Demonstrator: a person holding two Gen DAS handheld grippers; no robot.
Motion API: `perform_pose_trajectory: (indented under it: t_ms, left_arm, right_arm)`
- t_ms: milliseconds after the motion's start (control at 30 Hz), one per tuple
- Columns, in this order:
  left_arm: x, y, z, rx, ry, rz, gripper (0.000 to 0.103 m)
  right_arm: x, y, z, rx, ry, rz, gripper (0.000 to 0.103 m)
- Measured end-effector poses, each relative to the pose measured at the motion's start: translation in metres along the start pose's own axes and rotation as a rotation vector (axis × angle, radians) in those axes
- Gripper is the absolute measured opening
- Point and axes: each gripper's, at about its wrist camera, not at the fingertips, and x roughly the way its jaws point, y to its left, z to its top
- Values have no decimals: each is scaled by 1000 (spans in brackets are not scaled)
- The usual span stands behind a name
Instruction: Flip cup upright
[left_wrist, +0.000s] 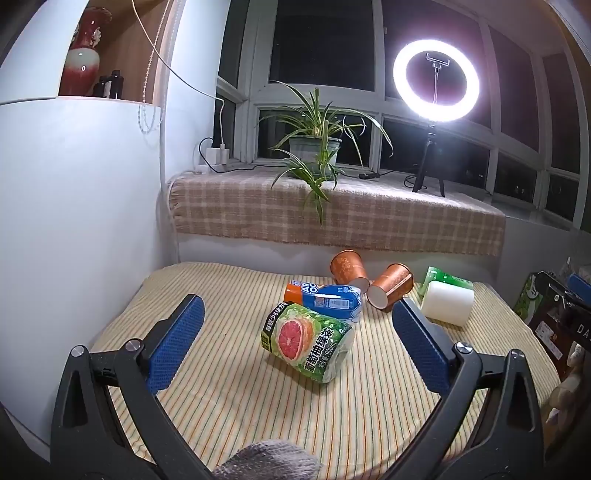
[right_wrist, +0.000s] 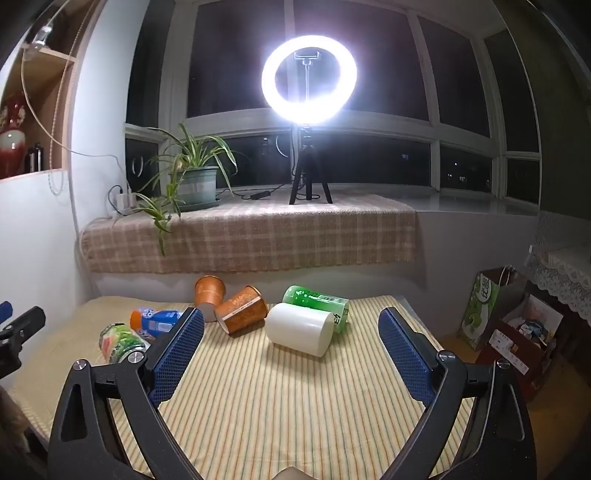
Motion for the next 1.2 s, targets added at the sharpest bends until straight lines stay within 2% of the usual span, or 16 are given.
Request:
perform_pose_trajectory:
  t_ms: [1200]
  left_arm:
    - [1, 0, -3, 3, 12, -5, 103]
  right_arm:
    - [6, 3, -3, -8, 19, -1, 95]
